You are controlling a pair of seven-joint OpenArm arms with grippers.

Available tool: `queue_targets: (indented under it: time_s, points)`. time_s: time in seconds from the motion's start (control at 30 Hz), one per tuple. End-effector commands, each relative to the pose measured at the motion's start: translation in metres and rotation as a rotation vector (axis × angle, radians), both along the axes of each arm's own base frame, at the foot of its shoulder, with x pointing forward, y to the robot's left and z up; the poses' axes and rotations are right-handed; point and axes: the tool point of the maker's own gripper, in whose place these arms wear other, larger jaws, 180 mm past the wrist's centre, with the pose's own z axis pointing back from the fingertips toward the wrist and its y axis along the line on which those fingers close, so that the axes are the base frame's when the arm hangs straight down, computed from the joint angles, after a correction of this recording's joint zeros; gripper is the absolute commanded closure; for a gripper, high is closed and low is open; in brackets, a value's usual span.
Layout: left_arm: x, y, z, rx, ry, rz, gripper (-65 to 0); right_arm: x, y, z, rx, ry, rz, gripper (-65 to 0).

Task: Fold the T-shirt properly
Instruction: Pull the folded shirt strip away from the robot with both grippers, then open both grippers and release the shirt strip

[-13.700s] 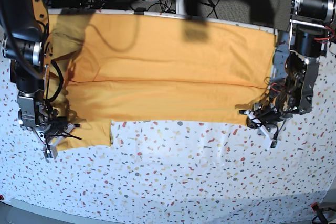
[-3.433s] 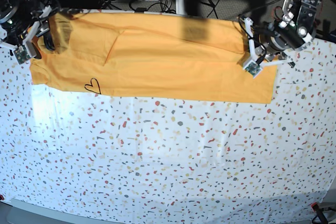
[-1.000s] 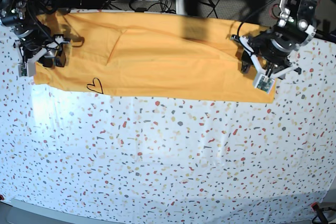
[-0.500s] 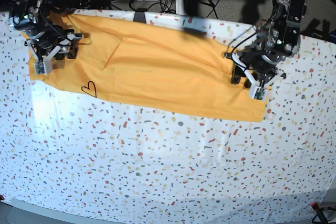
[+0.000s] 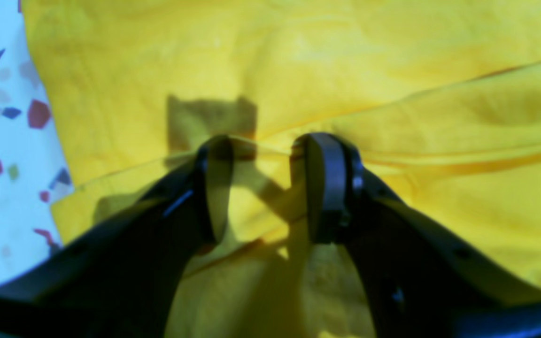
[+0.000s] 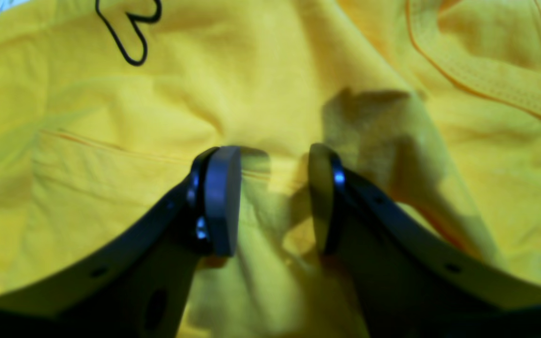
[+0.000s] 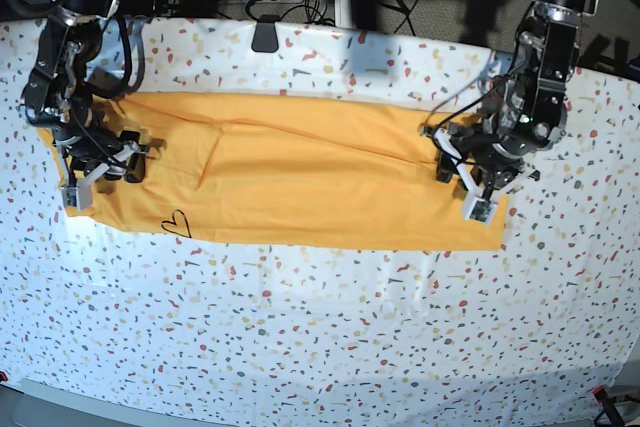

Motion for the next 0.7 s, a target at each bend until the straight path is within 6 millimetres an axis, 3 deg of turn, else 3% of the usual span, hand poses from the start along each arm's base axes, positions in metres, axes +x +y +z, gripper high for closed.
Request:
queue_targets:
  time_s: [0.0, 0.37, 0.47, 0.67]
  points:
    - [-0.007, 0.027, -0.011, 0.112, 0.075, 0.051, -25.8, 0.010, -0.003, 0.021, -0.005, -0.063, 0.022, -24.8]
    - [0.052, 0.016, 0.075, 0.093, -0.152, 0.038, -25.8, 0.031, 0.008, 0.096, -0.089, -0.260, 0.083, -24.8]
    - [0.064, 0.030, 0.090, 0.121, -0.187, 0.056, -25.8, 0.032, 0.011, 0.106, -0.110, -0.276, 0.096, -24.8]
    - [0.075, 0.078, 0.109, 0.076, -0.209, 0.147, -27.6, 0.019, 0.027, 0.113, -0.070, -0.263, 0.137, -24.8]
